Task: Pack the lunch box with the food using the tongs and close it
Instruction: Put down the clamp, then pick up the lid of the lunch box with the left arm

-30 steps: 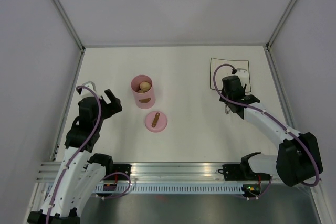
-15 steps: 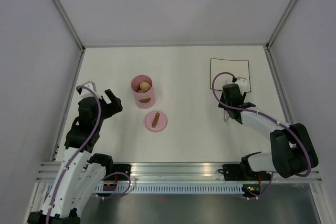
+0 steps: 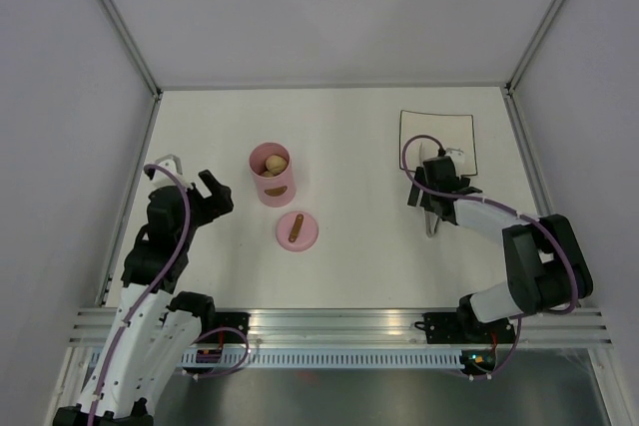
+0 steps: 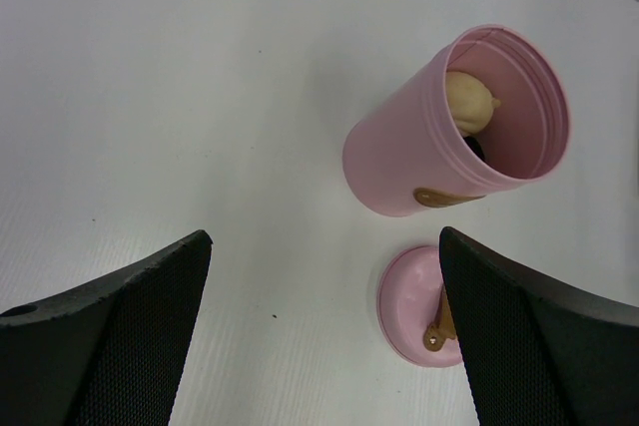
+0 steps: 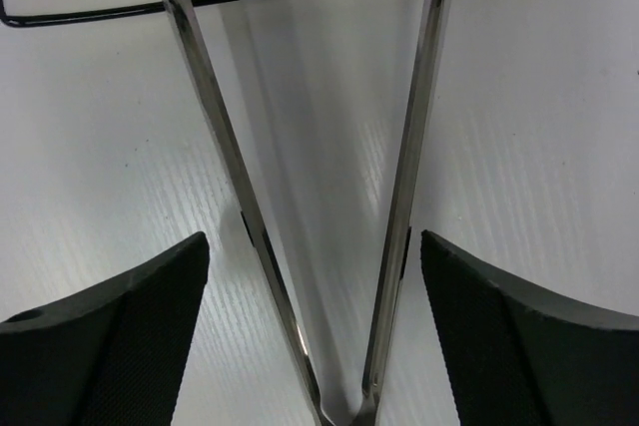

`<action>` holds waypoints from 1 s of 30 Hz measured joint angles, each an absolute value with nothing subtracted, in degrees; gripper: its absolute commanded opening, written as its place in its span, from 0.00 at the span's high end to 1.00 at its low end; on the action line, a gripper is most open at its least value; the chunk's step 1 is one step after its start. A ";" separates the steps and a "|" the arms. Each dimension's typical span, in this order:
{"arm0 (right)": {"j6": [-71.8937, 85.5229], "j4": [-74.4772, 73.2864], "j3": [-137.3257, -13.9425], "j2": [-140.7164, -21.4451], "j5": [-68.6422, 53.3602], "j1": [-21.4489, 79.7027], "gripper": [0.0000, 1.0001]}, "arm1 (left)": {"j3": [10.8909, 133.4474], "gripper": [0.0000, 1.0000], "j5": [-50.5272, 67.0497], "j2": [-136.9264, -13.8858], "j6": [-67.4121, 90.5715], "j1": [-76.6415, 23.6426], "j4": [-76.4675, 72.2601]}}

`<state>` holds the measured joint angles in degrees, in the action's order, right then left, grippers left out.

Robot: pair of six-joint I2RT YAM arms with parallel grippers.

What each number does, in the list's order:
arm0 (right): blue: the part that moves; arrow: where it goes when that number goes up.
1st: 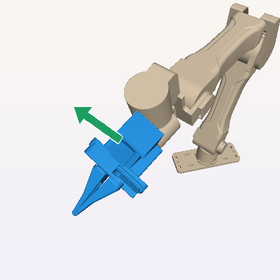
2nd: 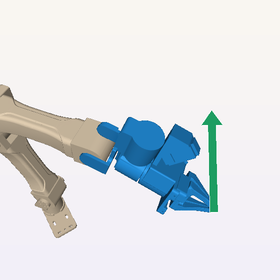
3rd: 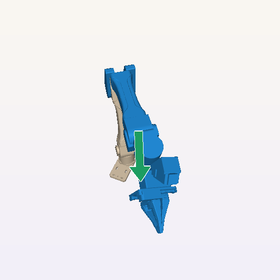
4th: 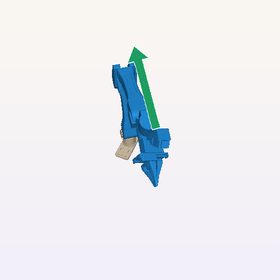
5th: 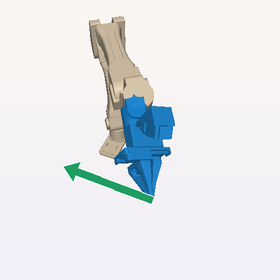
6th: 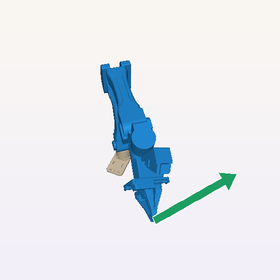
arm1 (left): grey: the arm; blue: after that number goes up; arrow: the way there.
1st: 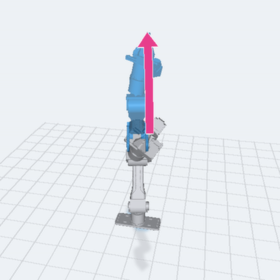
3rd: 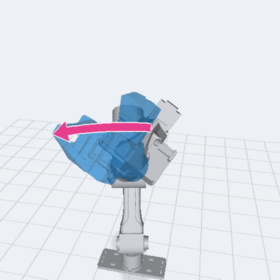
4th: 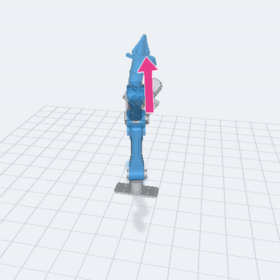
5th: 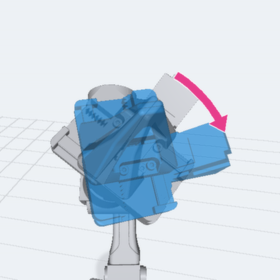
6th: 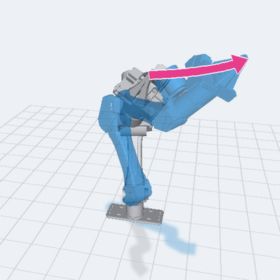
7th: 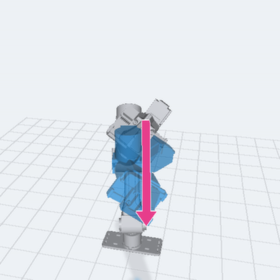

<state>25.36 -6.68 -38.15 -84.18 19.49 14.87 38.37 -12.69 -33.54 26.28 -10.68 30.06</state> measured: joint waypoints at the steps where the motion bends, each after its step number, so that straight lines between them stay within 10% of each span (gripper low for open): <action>1: 25.50 -7.35 -38.46 -84.03 19.20 14.85 0.02 | 38.33 0.00 -12.10 -33.01 26.28 -10.68 30.06; 16: 27.09 -21.74 -49.04 -57.89 13.19 14.85 0.02 | 44.49 0.14 9.78 -36.25 25.06 -15.66 36.27; 30: 29.78 -28.77 -42.65 -50.46 7.25 14.83 0.02 | 49.17 0.22 -9.02 -70.98 26.37 -50.78 38.06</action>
